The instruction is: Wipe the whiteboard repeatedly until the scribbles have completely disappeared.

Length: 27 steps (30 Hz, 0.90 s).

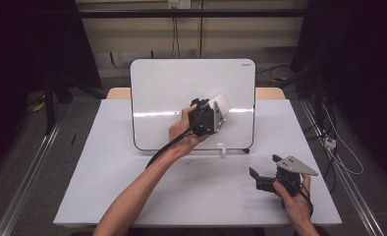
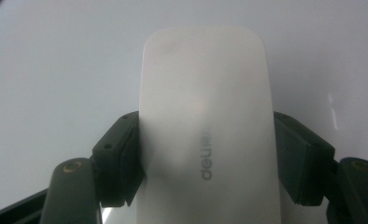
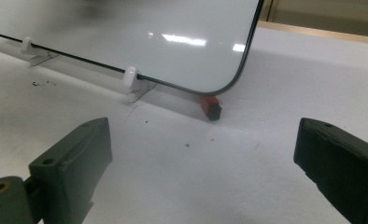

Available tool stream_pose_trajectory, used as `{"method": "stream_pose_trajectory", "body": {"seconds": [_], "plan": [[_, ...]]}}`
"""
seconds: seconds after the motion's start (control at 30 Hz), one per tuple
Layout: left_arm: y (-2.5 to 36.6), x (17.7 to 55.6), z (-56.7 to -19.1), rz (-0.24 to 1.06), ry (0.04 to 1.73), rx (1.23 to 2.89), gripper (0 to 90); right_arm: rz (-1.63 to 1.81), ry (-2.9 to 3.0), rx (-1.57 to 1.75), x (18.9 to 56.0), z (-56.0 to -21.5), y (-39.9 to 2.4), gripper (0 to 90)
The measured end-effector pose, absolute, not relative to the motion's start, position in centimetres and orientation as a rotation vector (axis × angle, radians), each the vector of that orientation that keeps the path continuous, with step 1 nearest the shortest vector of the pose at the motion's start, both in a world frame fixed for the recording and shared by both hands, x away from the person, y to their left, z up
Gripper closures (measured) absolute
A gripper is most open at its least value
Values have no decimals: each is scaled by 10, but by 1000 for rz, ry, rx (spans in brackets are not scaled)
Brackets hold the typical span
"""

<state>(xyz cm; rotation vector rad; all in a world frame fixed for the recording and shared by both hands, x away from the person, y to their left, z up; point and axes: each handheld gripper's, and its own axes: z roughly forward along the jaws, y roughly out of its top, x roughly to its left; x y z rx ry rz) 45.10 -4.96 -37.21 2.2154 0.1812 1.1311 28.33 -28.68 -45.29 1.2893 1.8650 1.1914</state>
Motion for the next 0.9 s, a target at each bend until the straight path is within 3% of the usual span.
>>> {"method": "stream_pose_trajectory", "body": {"seconds": [0.27,0.47,0.9], "plan": [[-77,474,-345,1135,167,2213,310,1197,1864,1295,283,-453,-288,45],[-86,489,-329,1084,264,2153,311,1202,1863,1296,283,-454,-289,45],[-94,456,-364,1138,84,2239,311,1201,1869,1291,283,-453,-287,45]]}}
